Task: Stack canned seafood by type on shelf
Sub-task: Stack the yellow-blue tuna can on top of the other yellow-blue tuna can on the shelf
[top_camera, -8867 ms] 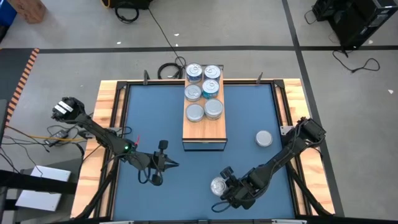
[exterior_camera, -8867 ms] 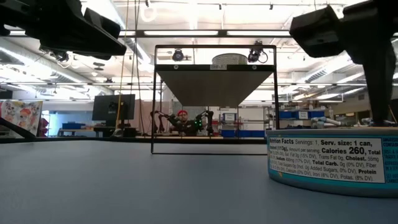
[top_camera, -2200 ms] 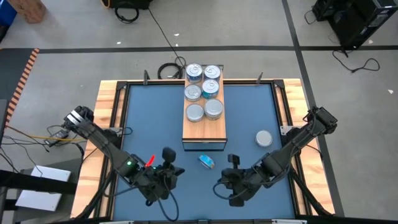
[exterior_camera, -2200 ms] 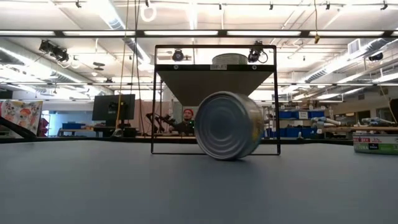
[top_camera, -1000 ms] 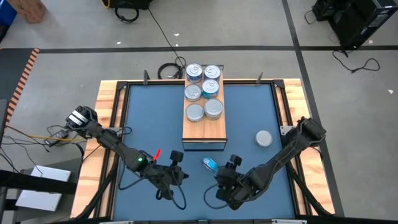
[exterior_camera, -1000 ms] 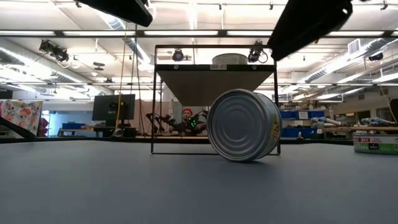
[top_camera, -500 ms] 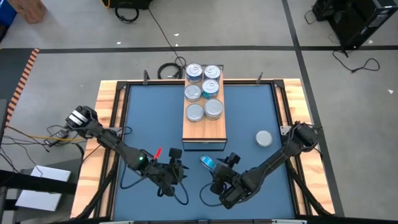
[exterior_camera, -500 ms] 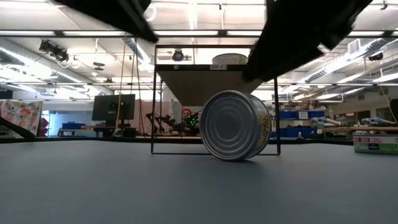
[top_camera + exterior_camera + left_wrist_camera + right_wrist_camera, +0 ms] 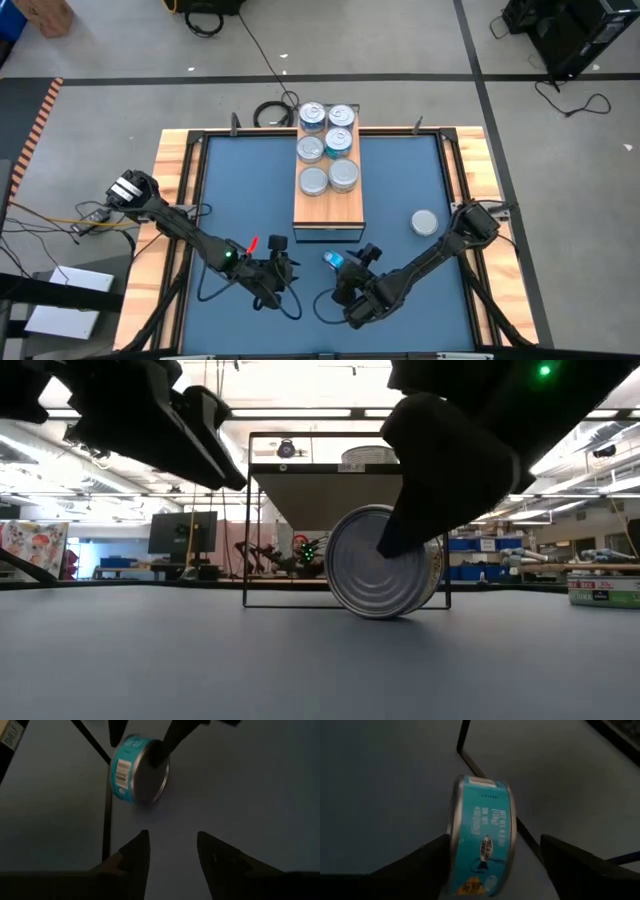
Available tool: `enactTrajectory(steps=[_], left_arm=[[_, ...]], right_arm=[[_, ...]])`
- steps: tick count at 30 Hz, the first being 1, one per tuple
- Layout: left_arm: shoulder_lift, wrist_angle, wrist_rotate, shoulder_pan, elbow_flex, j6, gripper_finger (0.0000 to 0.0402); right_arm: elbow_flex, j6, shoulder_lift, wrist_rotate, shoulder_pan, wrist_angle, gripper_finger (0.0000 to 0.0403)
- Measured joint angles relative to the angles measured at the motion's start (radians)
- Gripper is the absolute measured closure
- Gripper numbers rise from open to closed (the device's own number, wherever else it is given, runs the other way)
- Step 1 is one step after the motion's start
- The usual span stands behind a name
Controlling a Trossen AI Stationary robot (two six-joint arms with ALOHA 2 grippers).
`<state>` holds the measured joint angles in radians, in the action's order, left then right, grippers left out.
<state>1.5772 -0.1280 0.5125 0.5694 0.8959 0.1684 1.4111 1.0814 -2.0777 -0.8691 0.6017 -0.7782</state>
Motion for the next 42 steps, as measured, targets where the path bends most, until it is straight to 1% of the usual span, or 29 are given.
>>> enactTrajectory(steps=[3, 8, 9, 13, 18, 21, 25, 27, 29, 32, 37, 40, 42], left_arm=[[0.000, 0.015, 0.000, 0.000, 0.000, -0.001, 0.0234], [0.000, 0.029, -0.004, -0.012, -0.001, 0.028, 0.0234], [0.000, 0.034, -0.009, -0.017, -0.001, 0.039, 0.0234], [0.000, 0.082, -0.026, -0.029, -0.001, 0.043, 0.0234], [0.000, 0.164, -0.031, -0.032, -0.001, -0.040, 0.0230], [0.000, 0.217, -0.032, -0.032, -0.001, -0.085, 0.0218], [0.000, 0.264, -0.039, -0.031, -0.001, -0.090, 0.0186], [0.000, 0.269, -0.044, -0.031, 0.001, -0.090, 0.0169], [-0.001, 0.264, -0.045, -0.031, 0.011, -0.093, 0.0154], [-0.020, 0.267, -0.046, -0.031, 0.028, -0.110, 0.0140], [-0.070, 0.258, -0.058, -0.031, 0.033, -0.083, 0.0140], [-0.116, 0.227, -0.064, -0.032, 0.033, -0.062, 0.0146], [-0.154, 0.178, -0.061, -0.032, 0.033, -0.058, 0.0152]], right_arm=[[0.000, -0.004, -0.009, 0.007, -0.003, 0.008, 0.0143], [0.001, -0.044, -0.015, 0.004, -0.003, 0.007, 0.0255], [0.000, -0.058, -0.015, -0.005, -0.002, 0.008, 0.0263], [0.005, -0.121, -0.006, -0.023, 0.010, 0.007, 0.0263], [0.037, -0.220, 0.004, -0.020, 0.037, 0.020, 0.0263], [0.063, -0.298, 0.009, -0.021, 0.052, 0.031, 0.0263], [0.098, -0.397, 0.010, -0.028, 0.065, 0.047, 0.0263], [0.108, -0.441, 0.010, -0.032, 0.068, 0.046, 0.0263], [0.113, -0.501, 0.010, -0.058, 0.073, 0.040, 0.0263], [0.125, -0.613, 0.010, -0.082, 0.079, 0.037, 0.0263], [0.158, -0.819, 0.010, -0.138, 0.100, 0.017, 0.0263], [0.183, -0.939, 0.010, -0.170, 0.113, -0.006, 0.0263], [0.197, -1.010, 0.010, -0.197, 0.119, -0.017, 0.0263]])
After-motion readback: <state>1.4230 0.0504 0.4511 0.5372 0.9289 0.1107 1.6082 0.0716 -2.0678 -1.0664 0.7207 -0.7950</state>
